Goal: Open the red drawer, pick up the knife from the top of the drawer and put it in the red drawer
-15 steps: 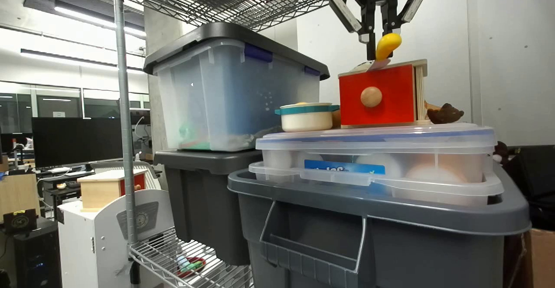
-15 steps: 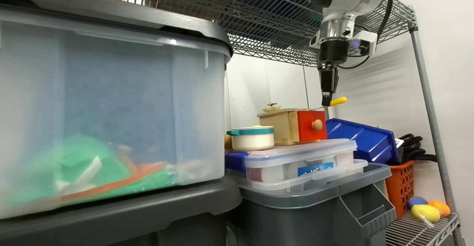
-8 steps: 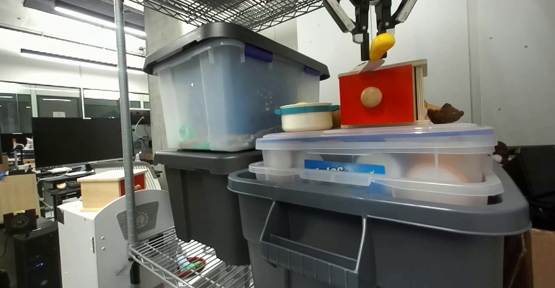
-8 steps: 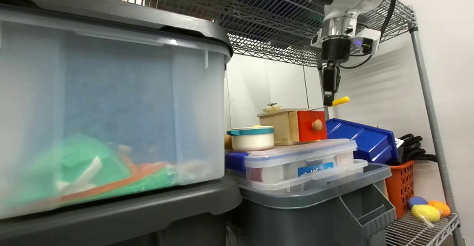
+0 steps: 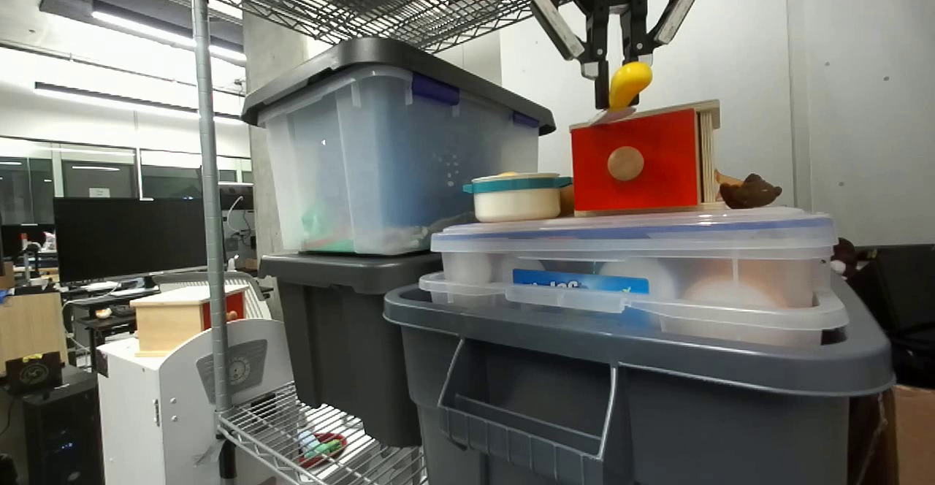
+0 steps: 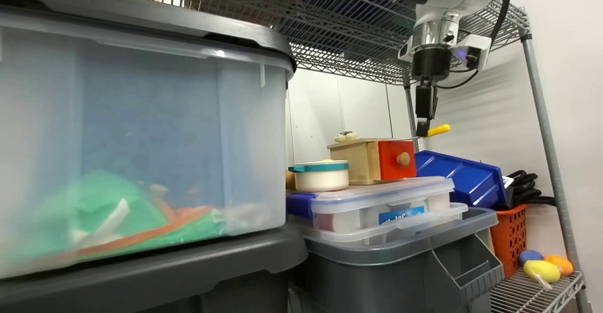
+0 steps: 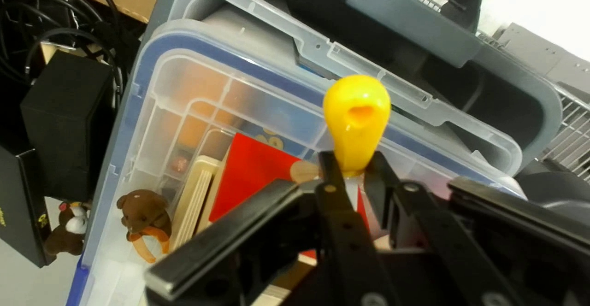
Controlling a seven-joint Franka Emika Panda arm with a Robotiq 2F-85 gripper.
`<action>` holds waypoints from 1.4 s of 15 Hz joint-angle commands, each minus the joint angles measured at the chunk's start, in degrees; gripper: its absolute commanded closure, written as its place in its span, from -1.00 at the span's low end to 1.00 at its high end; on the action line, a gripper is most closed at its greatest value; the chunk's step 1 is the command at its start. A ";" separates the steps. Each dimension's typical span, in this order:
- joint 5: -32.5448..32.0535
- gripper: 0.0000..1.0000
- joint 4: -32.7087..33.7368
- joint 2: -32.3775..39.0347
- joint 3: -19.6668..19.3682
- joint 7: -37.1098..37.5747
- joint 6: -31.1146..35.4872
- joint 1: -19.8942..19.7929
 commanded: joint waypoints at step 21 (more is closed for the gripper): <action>1.16 0.90 -7.40 -7.88 -2.17 -1.18 0.00 2.02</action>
